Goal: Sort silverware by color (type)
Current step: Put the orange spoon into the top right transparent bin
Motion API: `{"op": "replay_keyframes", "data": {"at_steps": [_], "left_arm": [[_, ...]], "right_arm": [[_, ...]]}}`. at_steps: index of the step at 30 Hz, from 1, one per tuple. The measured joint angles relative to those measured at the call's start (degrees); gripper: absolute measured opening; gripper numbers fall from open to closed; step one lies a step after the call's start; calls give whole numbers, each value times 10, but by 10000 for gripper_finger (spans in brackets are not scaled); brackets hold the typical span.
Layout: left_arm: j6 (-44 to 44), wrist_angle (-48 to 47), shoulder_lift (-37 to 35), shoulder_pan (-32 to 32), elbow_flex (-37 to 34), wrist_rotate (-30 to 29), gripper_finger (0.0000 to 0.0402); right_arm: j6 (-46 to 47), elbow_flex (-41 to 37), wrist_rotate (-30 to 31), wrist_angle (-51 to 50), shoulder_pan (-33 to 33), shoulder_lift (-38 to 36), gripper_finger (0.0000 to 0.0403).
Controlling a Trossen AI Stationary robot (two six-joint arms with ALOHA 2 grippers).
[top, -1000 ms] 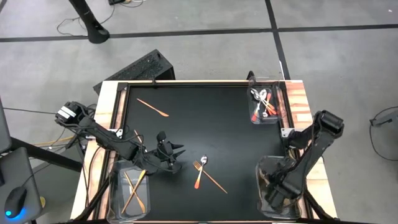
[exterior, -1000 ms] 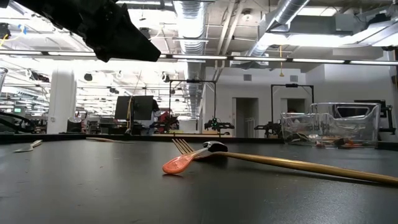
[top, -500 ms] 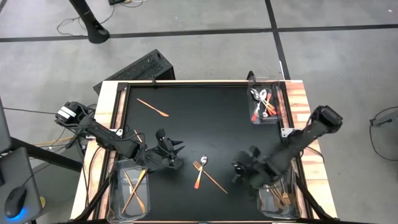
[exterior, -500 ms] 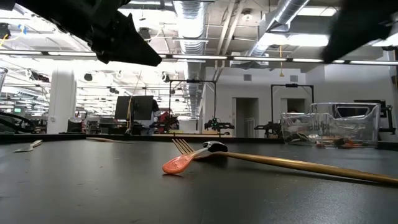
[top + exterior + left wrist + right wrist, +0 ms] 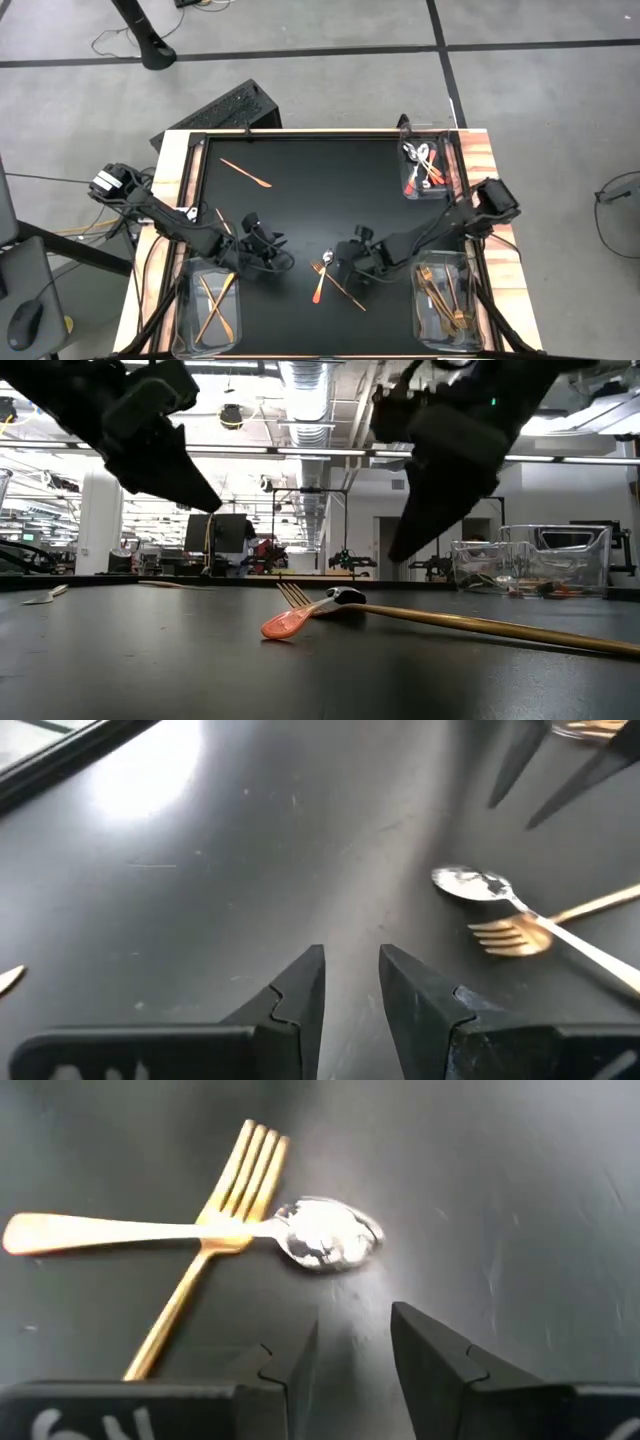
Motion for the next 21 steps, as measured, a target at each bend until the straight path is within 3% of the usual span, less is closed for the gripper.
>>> {"op": "replay_keyframes", "data": {"at_steps": [9,16,21], "left_arm": [[5,1,0,-7,0,-5,87],[19,-2,0,-6,0,-32,87],[25,-2,0,-6,0,-32,87]], "right_arm": [[-171,0,7,125,-5,87,153],[-188,2,107,133,1,107,156],[-299,-2,166,184,14,110,155]]}}
